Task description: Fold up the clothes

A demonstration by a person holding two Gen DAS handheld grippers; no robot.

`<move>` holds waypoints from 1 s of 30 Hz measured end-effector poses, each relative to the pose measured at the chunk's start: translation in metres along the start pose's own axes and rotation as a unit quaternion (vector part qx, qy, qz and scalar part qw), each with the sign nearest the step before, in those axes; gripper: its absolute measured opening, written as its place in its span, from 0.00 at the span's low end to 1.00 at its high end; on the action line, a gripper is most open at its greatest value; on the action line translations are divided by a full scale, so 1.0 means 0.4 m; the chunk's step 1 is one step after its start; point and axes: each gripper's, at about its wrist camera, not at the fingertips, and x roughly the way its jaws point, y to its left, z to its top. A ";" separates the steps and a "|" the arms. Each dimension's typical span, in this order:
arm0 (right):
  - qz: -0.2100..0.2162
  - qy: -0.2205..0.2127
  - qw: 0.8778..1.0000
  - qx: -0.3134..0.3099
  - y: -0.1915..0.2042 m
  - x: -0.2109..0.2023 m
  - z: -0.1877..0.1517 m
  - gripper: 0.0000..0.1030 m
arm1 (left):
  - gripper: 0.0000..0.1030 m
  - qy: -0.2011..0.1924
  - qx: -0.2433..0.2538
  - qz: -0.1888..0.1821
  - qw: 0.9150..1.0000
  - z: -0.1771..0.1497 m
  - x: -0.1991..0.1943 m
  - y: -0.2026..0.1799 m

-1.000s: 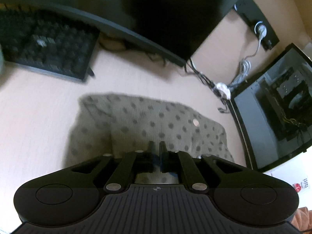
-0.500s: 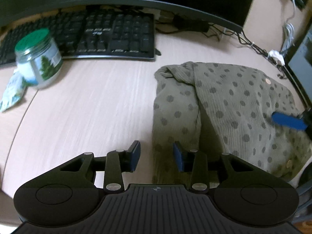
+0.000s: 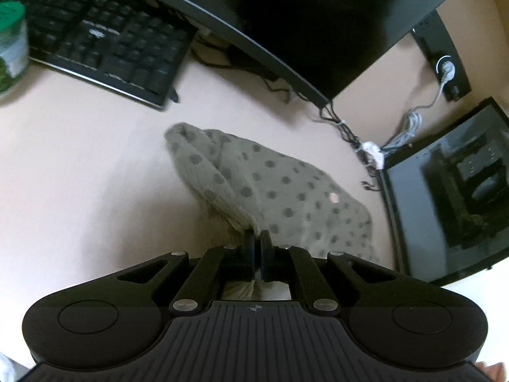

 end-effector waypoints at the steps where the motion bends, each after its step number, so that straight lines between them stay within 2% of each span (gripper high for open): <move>1: -0.011 0.007 1.000 0.005 -0.006 0.017 0.000 0.95 | 0.03 0.003 -0.006 -0.005 1.000 0.001 0.007 -0.005; 2: -0.018 0.015 1.000 0.016 -0.021 0.034 0.000 0.93 | 0.03 0.006 -0.011 -0.009 1.000 0.003 0.014 -0.011; 3: -0.024 0.023 0.999 0.026 -0.036 0.051 0.001 0.80 | 0.03 0.006 -0.010 -0.009 1.000 0.003 0.019 -0.017; 4: -0.031 0.031 0.998 0.036 -0.051 0.068 0.001 0.73 | 0.03 0.006 -0.007 -0.009 1.000 0.004 0.024 -0.023; 5: -0.037 0.039 0.997 0.046 -0.065 0.085 0.001 0.59 | 0.03 0.002 -0.002 -0.010 1.000 0.008 0.019 -0.031; 7: -0.027 0.040 0.995 0.085 -0.111 0.077 0.000 0.43 | 0.05 -0.007 0.008 -0.013 1.000 0.017 0.009 -0.046; 8: -0.021 0.038 0.994 0.104 -0.132 0.065 0.001 0.30 | 0.11 -0.018 0.010 -0.015 1.000 0.027 -0.003 -0.050; 9: -0.017 0.032 0.991 0.127 -0.158 0.047 0.002 0.24 | 0.14 -0.029 0.011 -0.016 0.999 0.038 -0.015 -0.054; 10: -0.015 0.024 0.988 0.151 -0.187 0.026 0.004 0.23 | 0.22 -0.043 0.015 -0.018 0.999 0.049 -0.029 -0.061; 11: -0.012 0.016 0.984 0.175 -0.215 0.005 0.005 0.21 | 0.34 -0.061 0.019 -0.017 0.998 0.061 -0.045 -0.069; 12: -0.016 0.007 0.979 0.202 -0.251 -0.024 -0.002 0.19 | 0.41 -0.077 0.024 -0.017 0.997 0.070 -0.060 -0.079; 14: -0.029 -0.013 0.965 0.259 -0.329 -0.089 -0.021 0.18 | 0.57 -0.109 0.040 -0.019 0.993 0.087 -0.088 -0.104; 15: -0.035 -0.023 0.957 0.287 -0.369 -0.122 -0.031 0.18 | 0.59 -0.114 0.047 -0.024 0.992 0.092 -0.089 -0.116; 17: -0.058 -0.033 0.938 0.341 -0.445 -0.187 -0.079 0.18 | 0.71 -0.122 0.061 -0.033 0.990 0.103 -0.089 -0.141; 19: -0.088 -0.030 0.913 0.398 -0.519 -0.250 -0.151 0.18 | 0.76 -0.109 0.081 -0.042 0.990 0.102 -0.061 -0.172; 23: -0.150 0.023 0.862 0.483 -0.606 -0.288 -0.324 0.25 | 0.82 -0.051 0.133 -0.053 0.988 0.079 0.054 -0.254; 24: -0.165 0.038 0.853 0.494 -0.619 -0.290 -0.360 0.26 | 0.83 -0.037 0.148 -0.055 0.987 0.079 0.085 -0.279; 25: -0.182 0.049 0.854 0.486 -0.619 -0.291 -0.382 0.30 | 0.84 -0.023 0.165 -0.057 0.984 0.077 0.119 -0.309; 27: -0.217 0.065 0.861 0.456 -0.612 -0.296 -0.416 0.52 | 0.85 0.001 0.203 -0.061 0.977 0.069 0.183 -0.372; 29: -0.247 0.072 0.869 0.422 -0.601 -0.303 -0.420 0.62 | 0.85 0.018 0.248 -0.067 0.966 0.060 0.243 -0.441; 30: -0.255 0.074 0.874 0.407 -0.594 -0.309 -0.415 0.62 | 0.85 0.022 0.271 -0.070 0.960 0.052 0.268 -0.471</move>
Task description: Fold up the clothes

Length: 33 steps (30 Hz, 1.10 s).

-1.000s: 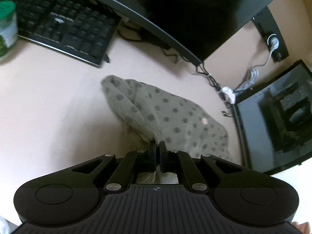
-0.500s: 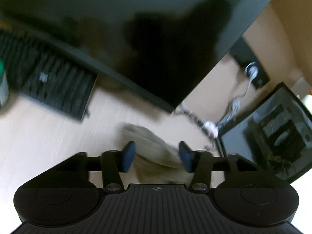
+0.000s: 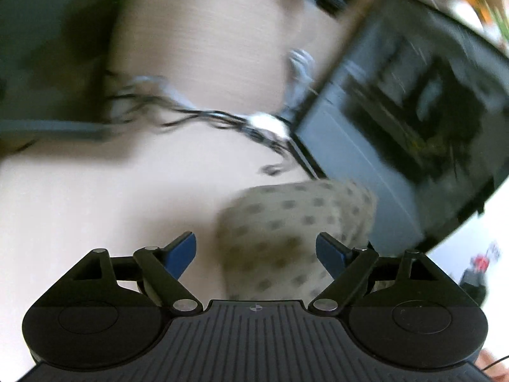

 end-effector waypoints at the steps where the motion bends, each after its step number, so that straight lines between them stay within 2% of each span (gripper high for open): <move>1: -0.006 -0.006 1.000 -0.014 0.005 -0.012 -0.001 0.62 | 0.85 0.004 0.025 -0.001 1.000 0.012 0.031 -0.024; 3: -0.017 -0.017 0.999 -0.042 0.014 -0.037 -0.002 0.65 | 0.84 0.008 0.069 0.013 0.997 0.028 0.099 -0.064; 5: -0.033 -0.035 0.997 -0.058 0.015 -0.076 0.000 0.66 | 0.86 0.017 0.096 0.040 0.994 0.038 0.163 -0.062; 7: -0.040 -0.082 0.993 -0.070 0.020 -0.142 0.009 0.66 | 0.89 0.034 0.097 0.053 0.993 0.046 0.217 -0.049; 9: -0.025 -0.137 0.986 -0.089 0.037 -0.207 0.020 0.69 | 0.91 0.054 0.096 0.056 0.992 0.050 0.257 -0.039; 11: 0.021 -0.151 0.983 -0.099 0.062 -0.224 0.045 0.74 | 0.94 0.070 0.103 0.061 0.990 0.048 0.281 -0.027; 13: 0.072 -0.122 0.986 -0.087 0.092 -0.187 0.069 0.75 | 0.96 0.083 0.105 0.065 0.989 0.047 0.304 -0.012; 15: 0.092 -0.036 0.993 -0.072 0.108 -0.085 0.062 0.75 | 0.97 0.090 0.094 0.060 0.990 0.052 0.320 0.005; 17: 0.105 0.041 0.992 -0.051 0.111 0.008 0.042 0.77 | 0.97 0.090 0.082 0.051 0.991 0.056 0.309 0.016; 20: 0.115 0.037 0.991 -0.056 0.110 0.011 0.027 0.79 | 0.96 0.078 0.092 0.041 0.992 0.057 0.258 0.004; 24: 0.117 0.038 0.991 -0.054 0.107 0.015 0.026 0.80 | 0.96 0.040 0.133 0.035 0.990 0.067 0.205 -0.047; 30: 0.136 0.058 0.986 -0.074 0.125 0.000 -0.001 0.82 | 0.97 0.040 0.202 0.090 0.974 0.058 0.276 -0.094; 33: 0.148 0.061 0.981 -0.112 0.140 -0.032 -0.004 0.82 | 0.97 0.057 0.203 0.105 0.972 0.044 0.310 -0.076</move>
